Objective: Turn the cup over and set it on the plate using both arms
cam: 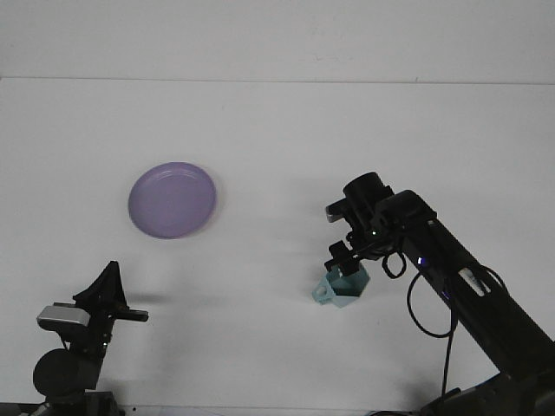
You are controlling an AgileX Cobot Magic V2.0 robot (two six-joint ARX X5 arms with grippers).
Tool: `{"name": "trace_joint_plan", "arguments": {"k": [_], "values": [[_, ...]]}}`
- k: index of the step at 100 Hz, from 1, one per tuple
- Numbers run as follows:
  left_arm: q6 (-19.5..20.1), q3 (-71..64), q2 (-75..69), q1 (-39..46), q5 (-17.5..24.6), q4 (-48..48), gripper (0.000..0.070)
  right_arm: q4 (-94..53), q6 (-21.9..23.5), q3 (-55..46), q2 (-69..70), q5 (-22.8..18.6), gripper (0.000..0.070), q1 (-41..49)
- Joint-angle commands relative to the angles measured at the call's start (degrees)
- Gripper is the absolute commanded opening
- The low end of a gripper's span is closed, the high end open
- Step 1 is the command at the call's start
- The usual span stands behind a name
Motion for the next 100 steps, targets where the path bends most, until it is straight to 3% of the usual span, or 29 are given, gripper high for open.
{"name": "trace_joint_plan", "arguments": {"k": [1, 16, 24, 43, 73, 88, 100], "values": [[-2.16, 0.57, -0.02, 0.11, -0.04, 0.57, 0.0013, -0.22, -0.87, 3.48, -1.27, -0.07, 0.0376, 0.02], [-9.27, 1.88, -0.02, 0.11, 1.03, 0.44, 0.0012, 6.32, -1.01, 4.22, -9.01, -0.07, 0.0374, -1.53], [-11.17, 3.34, 0.0, 0.11, 2.6, 0.31, 0.0013, 11.65, -1.01, 2.36, -14.8, -0.04, 0.0373, -3.1], [-16.28, 9.9, 3.1, 0.09, 5.75, -4.55, 0.0013, 29.7, -0.63, -13.66, -33.2, -0.07, 0.0372, -8.9], [-14.78, 25.55, 22.32, -1.27, 18.73, -7.5, 0.0013, 46.84, 0.09, -40.15, -58.66, -0.09, 0.0372, -15.47], [-10.97, 36.46, 34.53, -4.66, 19.93, -13.55, 0.0013, 50.66, 0.07, -48.46, -66.69, -0.02, 0.0372, -15.85], [-5.11, 45.86, 43.89, -9.57, 19.87, -21.81, 0.0013, 52.33, 0.04, -52.7, -71.04, 0.02, 0.0372, -15.82]]}}
